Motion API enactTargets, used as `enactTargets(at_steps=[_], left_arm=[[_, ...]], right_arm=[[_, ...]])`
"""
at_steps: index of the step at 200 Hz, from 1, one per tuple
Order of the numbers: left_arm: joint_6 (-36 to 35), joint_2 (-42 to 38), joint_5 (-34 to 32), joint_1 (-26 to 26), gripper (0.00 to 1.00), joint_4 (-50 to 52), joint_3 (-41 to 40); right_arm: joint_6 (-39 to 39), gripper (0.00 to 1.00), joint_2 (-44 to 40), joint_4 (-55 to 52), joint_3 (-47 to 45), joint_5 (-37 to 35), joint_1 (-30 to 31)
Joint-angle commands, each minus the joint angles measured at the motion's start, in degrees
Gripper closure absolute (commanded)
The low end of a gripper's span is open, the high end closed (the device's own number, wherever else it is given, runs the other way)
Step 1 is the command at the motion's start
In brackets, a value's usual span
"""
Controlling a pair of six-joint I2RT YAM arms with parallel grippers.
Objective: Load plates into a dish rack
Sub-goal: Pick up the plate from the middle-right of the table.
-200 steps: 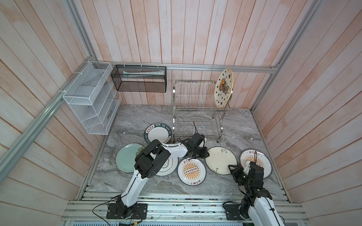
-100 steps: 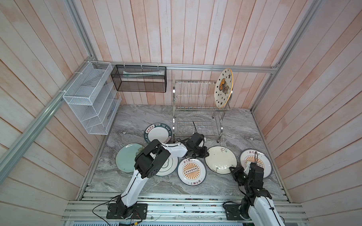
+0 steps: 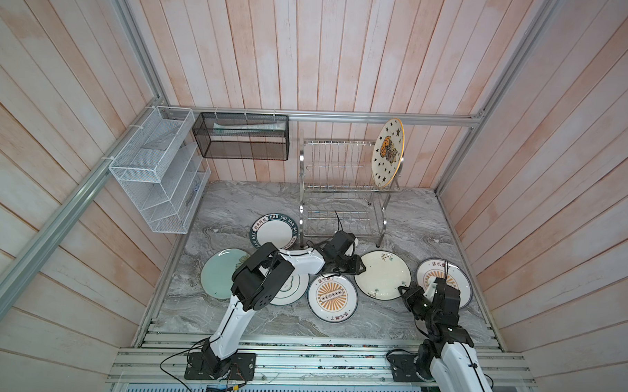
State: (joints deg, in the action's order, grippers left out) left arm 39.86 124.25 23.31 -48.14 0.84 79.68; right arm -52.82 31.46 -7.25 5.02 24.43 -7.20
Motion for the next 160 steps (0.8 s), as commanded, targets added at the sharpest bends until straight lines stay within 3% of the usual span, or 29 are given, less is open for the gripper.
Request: enactTargets(at_steps=[1, 102, 160], left_arm=[[-1.1, -1.8, 1.8, -1.9, 0.57, -0.4, -1.6], [0.6, -9.2, -4.6, -1.5, 0.48, -7.7, -9.9], [1.5, -11.7, -5.8, -0.6, 0.48, -11.3, -13.0]], right_arm=[[2.5, 1.0, -1.1, -0.3, 2.4, 5.7, 0.0], [4.4, 1.0, -2.8, -1.6, 4.9, 7.4, -1.2], [4.8, 1.0, -3.2, -0.4, 5.5, 8.7, -1.2]])
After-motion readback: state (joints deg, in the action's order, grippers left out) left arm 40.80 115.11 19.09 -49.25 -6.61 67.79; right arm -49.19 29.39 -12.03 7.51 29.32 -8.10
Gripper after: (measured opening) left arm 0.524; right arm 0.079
